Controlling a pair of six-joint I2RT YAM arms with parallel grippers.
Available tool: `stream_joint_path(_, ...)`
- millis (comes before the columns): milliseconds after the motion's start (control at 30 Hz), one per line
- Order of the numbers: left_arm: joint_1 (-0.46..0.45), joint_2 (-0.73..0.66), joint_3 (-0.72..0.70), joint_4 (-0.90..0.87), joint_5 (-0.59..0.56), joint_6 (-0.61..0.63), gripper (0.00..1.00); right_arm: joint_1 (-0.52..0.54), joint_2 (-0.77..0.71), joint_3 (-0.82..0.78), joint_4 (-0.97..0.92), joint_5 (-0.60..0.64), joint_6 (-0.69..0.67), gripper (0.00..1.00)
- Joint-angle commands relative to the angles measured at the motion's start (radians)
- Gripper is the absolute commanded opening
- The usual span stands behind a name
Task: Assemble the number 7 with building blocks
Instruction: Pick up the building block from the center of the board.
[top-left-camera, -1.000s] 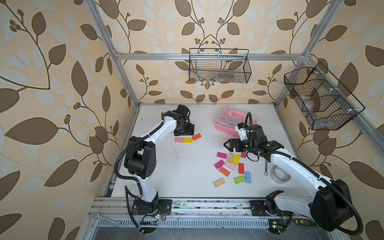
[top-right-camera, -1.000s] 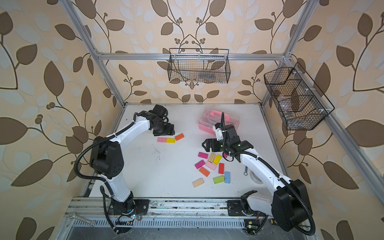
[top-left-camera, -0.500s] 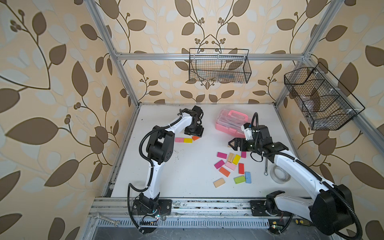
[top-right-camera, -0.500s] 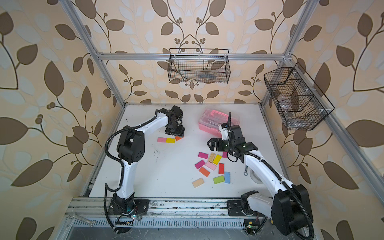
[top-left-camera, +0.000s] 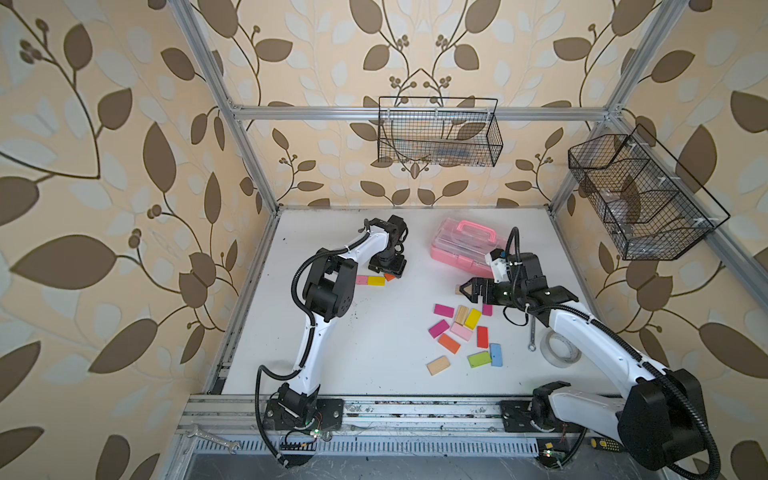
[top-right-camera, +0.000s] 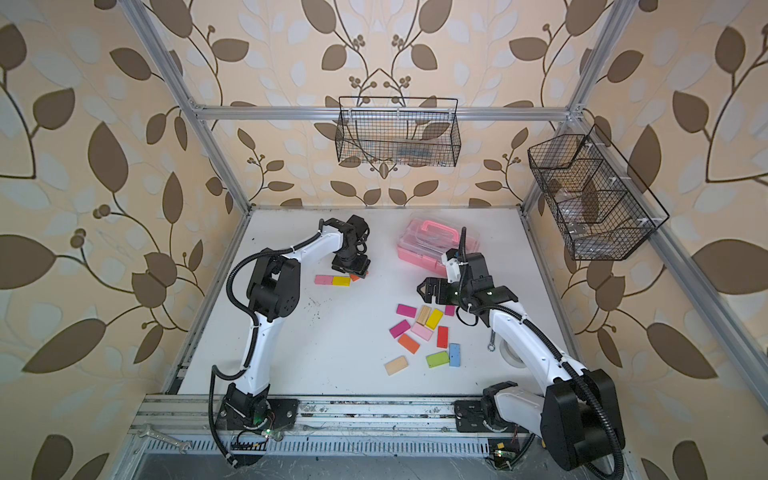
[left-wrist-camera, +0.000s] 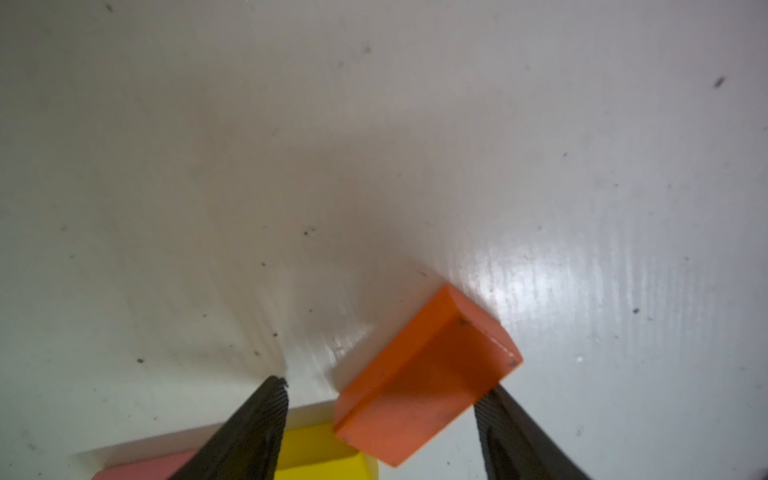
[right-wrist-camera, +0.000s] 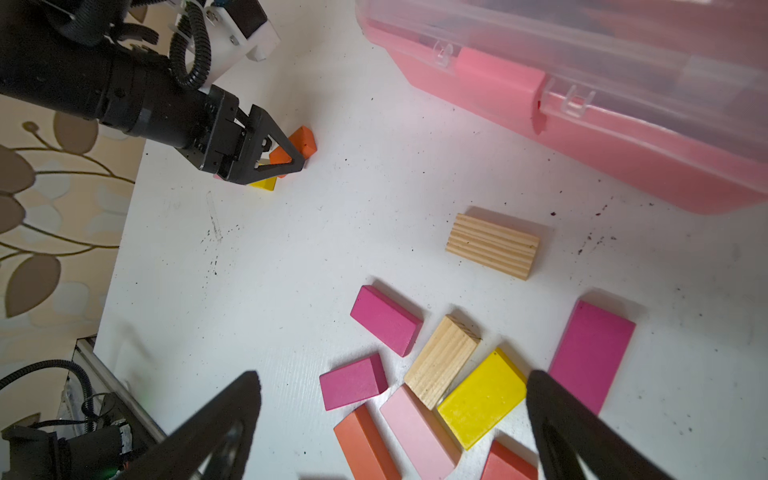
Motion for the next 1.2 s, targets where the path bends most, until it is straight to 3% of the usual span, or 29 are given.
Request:
stream_joint_path(0, -0.018, 0.017, 0.046, -0.048, 0.004, 0.021, 0.71, -0.006, -0.003, -0.023, 0.001, -0.019, -0.015, 1.00)
stream_joint_path(367, -0.028, -0.072, -0.093, -0.016, -0.058, 0.004, 0.69, -0.003, -0.008, -0.041, 0.018, -0.018, -0.002, 1.00)
stream_joint_path(667, -0.028, -0.067, -0.072, 0.008, -0.021, -0.017, 0.68, 0.008, -0.023, -0.041, 0.001, 0.002, -0.002, 1.00)
stream_joint_path(900, -0.028, 0.006, 0.042, -0.017, -0.029, -0.015, 0.67, 0.004, -0.049, -0.045, -0.019, 0.018, -0.010, 1.00)
stream_joint_path(1067, -0.028, 0.047, 0.096, -0.030, -0.021, -0.016, 0.58, -0.004, -0.062, -0.053, -0.025, 0.018, -0.016, 1.00)
stream_joint_path(1167, -0.028, 0.057, 0.097, -0.029, -0.012, -0.023, 0.42, -0.011, -0.066, -0.058, -0.022, 0.016, -0.016, 1.00)
